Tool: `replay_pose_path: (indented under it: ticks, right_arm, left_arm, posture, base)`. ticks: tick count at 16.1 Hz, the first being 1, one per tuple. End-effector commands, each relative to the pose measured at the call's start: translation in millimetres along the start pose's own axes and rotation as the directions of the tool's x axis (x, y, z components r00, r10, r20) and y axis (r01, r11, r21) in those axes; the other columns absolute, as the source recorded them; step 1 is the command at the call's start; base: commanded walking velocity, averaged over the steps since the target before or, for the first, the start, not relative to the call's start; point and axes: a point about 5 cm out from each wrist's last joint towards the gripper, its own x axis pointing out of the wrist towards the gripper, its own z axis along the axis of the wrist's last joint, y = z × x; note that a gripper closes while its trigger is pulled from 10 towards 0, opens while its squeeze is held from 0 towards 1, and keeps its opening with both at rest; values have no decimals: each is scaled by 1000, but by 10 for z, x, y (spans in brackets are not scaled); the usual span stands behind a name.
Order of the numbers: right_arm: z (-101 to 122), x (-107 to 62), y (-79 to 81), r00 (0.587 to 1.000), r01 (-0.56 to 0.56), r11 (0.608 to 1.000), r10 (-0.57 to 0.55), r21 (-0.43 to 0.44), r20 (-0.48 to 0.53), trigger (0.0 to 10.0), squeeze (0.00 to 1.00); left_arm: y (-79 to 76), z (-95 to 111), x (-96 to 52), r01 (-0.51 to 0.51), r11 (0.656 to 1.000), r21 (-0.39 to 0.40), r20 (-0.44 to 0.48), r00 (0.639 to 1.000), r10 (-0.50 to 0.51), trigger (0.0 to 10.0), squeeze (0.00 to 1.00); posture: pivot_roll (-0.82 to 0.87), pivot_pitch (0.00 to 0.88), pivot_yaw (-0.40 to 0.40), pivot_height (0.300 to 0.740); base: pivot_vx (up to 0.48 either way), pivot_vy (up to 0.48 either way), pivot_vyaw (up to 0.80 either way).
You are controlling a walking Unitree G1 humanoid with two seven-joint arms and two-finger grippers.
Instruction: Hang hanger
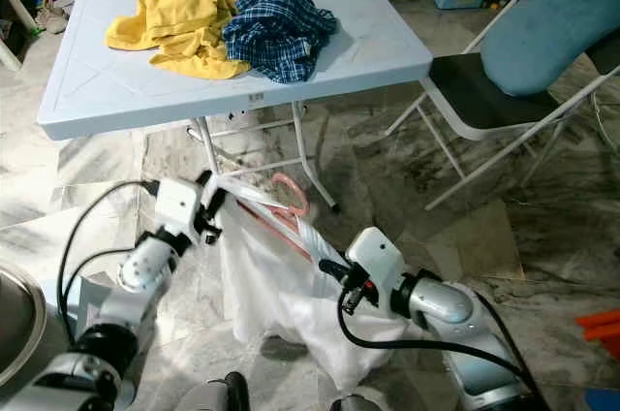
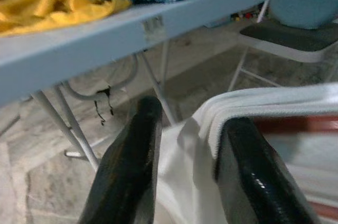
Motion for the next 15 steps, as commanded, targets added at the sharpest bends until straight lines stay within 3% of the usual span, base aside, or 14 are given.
replay_pose_path:
  ticks: [1,5,9,14,15]
  right_arm:
    - [14,-155,-64,1000,-20,999,20,-46,5,10000,0]
    - [-97,-710,-268,994,-56,993,46,-99,-103,10000,0]
    - [-142,-1019,-460,975,-43,987,8,-153,-223,10000,0]
    - [187,-1107,-511,996,-52,991,43,-122,-78,10000,0]
    - [321,-1147,-513,998,-70,992,70,-102,-10,10000,0]
  left_arm:
    - [179,-16,-27,-66,998,18,-24,998,66,0,0]
    - [301,-57,-56,-104,994,37,-62,992,106,0,0]
    - [317,-149,-99,-102,994,45,-119,987,107,0,0]
    - [258,-290,-158,-88,996,7,-195,977,88,0,0]
    - [233,-320,-168,-75,997,-2,-213,974,73,0,0]
  posture:
    - [-66,174,27,740]
    - [-73,178,27,740]
    - [-85,185,33,740]
    - [-93,187,38,740]
    - [-92,187,40,740]
  base:
    - [0,0,0]
    - [0,0,0]
    - [0,0,0]
    - [0,0,0]
    - [0,0,0]
